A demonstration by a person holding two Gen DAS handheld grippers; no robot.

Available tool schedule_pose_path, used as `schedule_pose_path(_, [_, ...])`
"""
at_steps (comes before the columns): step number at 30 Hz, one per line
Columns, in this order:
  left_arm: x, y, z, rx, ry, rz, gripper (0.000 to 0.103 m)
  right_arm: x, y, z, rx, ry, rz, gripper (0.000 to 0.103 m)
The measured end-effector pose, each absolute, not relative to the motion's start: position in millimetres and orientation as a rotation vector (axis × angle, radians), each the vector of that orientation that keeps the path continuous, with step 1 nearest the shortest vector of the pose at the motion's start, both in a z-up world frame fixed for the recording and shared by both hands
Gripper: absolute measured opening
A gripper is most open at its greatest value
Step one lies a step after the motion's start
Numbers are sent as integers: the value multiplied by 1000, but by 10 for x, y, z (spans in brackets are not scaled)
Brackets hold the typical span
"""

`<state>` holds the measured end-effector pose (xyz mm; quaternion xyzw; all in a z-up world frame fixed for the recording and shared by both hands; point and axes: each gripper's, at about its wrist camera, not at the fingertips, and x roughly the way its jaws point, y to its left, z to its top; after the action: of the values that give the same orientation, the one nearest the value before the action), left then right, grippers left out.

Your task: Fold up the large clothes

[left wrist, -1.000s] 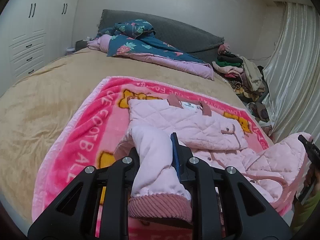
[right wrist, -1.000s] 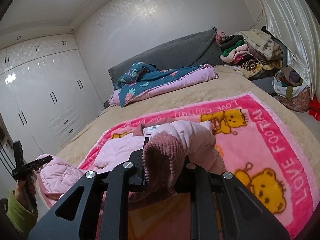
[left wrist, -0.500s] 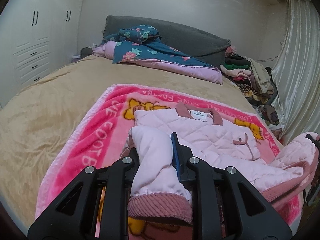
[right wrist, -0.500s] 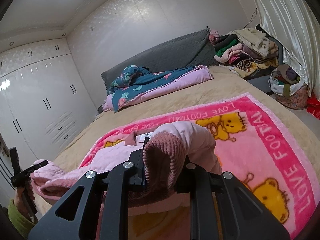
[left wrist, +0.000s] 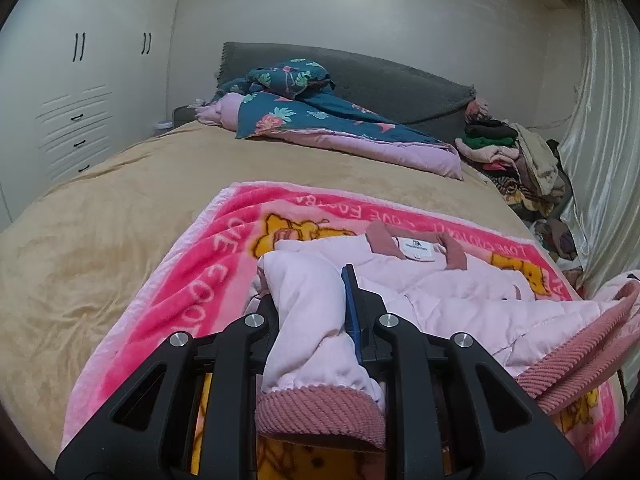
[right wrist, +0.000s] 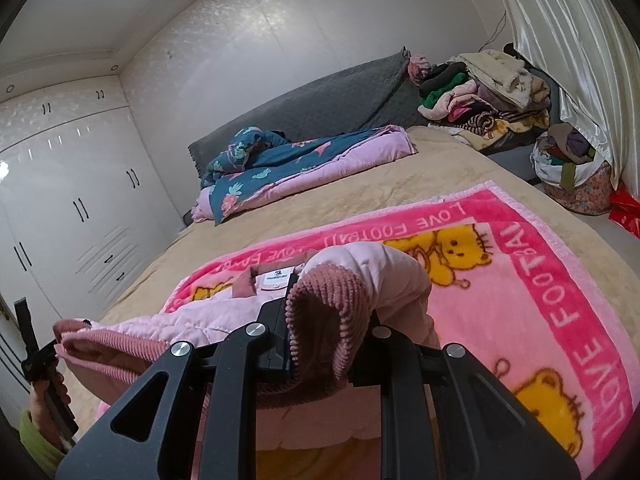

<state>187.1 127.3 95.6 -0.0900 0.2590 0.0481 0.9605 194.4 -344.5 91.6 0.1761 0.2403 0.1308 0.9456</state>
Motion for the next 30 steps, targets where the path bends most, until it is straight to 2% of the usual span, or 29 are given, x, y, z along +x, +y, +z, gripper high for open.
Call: schedule_pose_path(30, [2582, 1320, 618, -226, 531, 149, 14, 2816, -3405, 657, 418, 597, 208, 19])
